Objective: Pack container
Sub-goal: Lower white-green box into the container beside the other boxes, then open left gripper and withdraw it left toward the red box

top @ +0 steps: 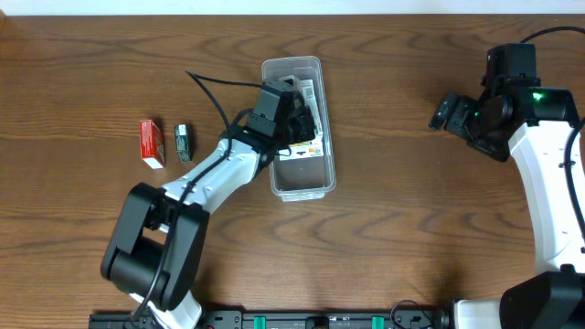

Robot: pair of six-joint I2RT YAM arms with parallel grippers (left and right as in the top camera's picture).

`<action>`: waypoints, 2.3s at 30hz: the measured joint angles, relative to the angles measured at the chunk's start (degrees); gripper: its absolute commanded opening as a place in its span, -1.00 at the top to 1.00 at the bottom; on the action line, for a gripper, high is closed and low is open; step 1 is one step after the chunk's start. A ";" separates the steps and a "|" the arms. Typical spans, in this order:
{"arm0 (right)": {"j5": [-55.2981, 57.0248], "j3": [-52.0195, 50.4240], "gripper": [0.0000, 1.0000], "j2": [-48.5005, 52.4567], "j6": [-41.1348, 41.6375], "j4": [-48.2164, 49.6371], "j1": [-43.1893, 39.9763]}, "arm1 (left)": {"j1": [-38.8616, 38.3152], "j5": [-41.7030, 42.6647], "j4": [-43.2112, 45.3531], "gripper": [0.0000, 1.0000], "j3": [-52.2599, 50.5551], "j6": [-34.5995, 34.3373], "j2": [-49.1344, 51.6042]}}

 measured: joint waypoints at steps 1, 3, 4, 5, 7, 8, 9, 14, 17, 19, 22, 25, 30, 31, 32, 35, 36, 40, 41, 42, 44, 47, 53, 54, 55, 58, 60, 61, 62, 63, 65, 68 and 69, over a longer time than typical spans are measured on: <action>0.00 0.00 -0.99 0.00 0.00 -0.02 0.00 | 0.11 -0.68 -0.87 0.88 0.00 0.02 -0.48; 0.00 0.00 -0.98 0.00 0.00 0.00 0.00 | 0.22 -2.36 -2.73 0.88 0.00 0.00 -1.73; 0.00 0.00 -0.99 0.00 0.00 -0.04 0.00 | 0.22 -3.48 -3.87 0.88 0.00 0.00 -2.54; 0.00 0.00 -0.99 0.00 0.00 -0.02 0.00 | 0.26 -4.52 -5.16 0.88 0.00 0.00 -3.48; 0.00 0.00 -0.99 0.00 0.00 -0.02 0.00 | 0.26 -6.21 -6.27 0.88 0.00 0.00 -4.96; 0.00 0.00 -0.99 0.00 0.00 -0.02 0.00 | 0.26 -6.54 -6.19 0.88 0.00 0.02 -5.33; 0.00 0.00 -0.99 0.00 0.00 -0.02 0.00 | 0.26 -6.84 -5.88 0.88 0.00 0.00 -5.75; 0.00 0.00 -0.98 0.00 0.00 -0.02 0.00 | -0.09 -7.02 -3.19 0.86 0.00 0.02 -5.92; 0.00 0.00 -0.99 0.00 0.00 -0.02 0.00 | -0.72 -7.02 -2.47 0.81 0.00 0.04 -5.90; 0.00 0.00 -0.98 0.00 0.00 -0.04 0.00 | -1.25 -7.02 -1.64 0.80 0.00 0.04 -5.90; 0.00 0.00 -0.99 0.00 0.00 -0.02 0.00 | -2.19 -6.97 -1.07 0.79 0.00 0.07 -5.86; 0.00 0.00 -0.98 0.00 0.00 -0.02 0.00 | -3.06 -6.91 -0.90 0.78 0.00 0.57 -5.57; 0.00 0.00 -0.98 0.00 0.00 -0.02 0.00 | -3.78 -6.51 -0.46 0.77 0.00 1.57 -4.42; 0.00 0.00 -0.99 0.00 0.00 -0.02 0.00 | -3.78 -6.49 -0.42 0.77 0.00 1.73 -4.11; 0.00 0.00 -0.99 0.00 0.00 -0.02 0.00 | -3.78 -6.38 -0.37 0.79 0.00 1.75 -3.78; 0.00 0.00 -0.98 0.00 0.00 -0.02 0.00 | -3.78 -5.88 -0.07 0.78 0.00 1.77 -2.45; 0.00 0.00 -0.98 0.00 0.00 -0.02 0.00 | -3.78 -5.64 0.15 0.78 0.00 1.77 -2.01; 0.00 0.00 -0.98 0.00 0.00 -0.02 0.00 | -3.78 -3.96 1.60 0.78 0.00 1.79 -0.33; 0.00 0.00 -0.99 0.00 0.00 -0.02 0.00 | -3.78 -3.65 1.66 0.78 0.00 1.84 -0.15; 0.00 0.00 -0.99 0.00 0.00 -0.02 0.00 | -3.78 -3.39 1.68 0.78 0.00 1.95 0.00; 0.00 0.00 -0.99 0.00 0.00 -0.02 0.00 | -3.78 -3.10 1.77 0.78 0.00 2.10 0.02; 0.00 0.00 -0.99 0.00 0.00 -0.02 0.00 | -3.78 -2.84 2.10 0.78 0.00 2.19 0.02; 0.00 0.00 -0.99 0.00 0.00 -0.02 0.00 | -3.78 -1.64 4.28 0.79 0.00 3.32 0.04; 0.00 0.00 -0.99 0.00 0.00 -0.04 0.00 | -3.78 -1.49 4.87 0.79 0.00 3.48 0.04; 0.00 0.00 -0.99 0.00 0.00 -0.02 0.00 | -3.78 -1.36 5.20 0.78 0.00 3.54 0.04; 0.00 0.00 -0.99 0.00 0.00 -0.02 0.00 | -3.78 -1.14 5.14 0.78 0.00 3.69 0.04; 0.00 0.00 -0.98 0.00 0.00 -0.02 0.00 | -3.78 -1.14 4.61 0.78 0.00 3.69 0.09; 0.00 0.00 -0.98 0.00 0.00 -0.02 0.00 | -3.78 -1.11 4.52 0.79 0.00 3.69 0.13; 0.00 0.00 -0.99 0.00 0.00 -0.02 0.00 | -3.78 -1.14 4.35 0.79 0.00 3.69 0.24; 0.00 0.00 -0.99 0.00 0.00 -0.02 0.00 | -3.78 -1.14 4.24 0.79 0.00 3.69 0.37; 0.00 0.00 -0.98 0.00 0.00 -0.02 0.00 | -3.80 -1.14 4.11 0.78 0.00 3.69 1.29; 0.00 0.00 -0.99 0.00 0.00 -0.02 0.00 | -3.82 -0.87 4.39 0.81 0.02 3.69 2.16; 0.00 0.00 -0.98 0.00 0.00 -0.02 0.00 | -3.82 -0.90 4.31 0.87 0.04 3.72 2.14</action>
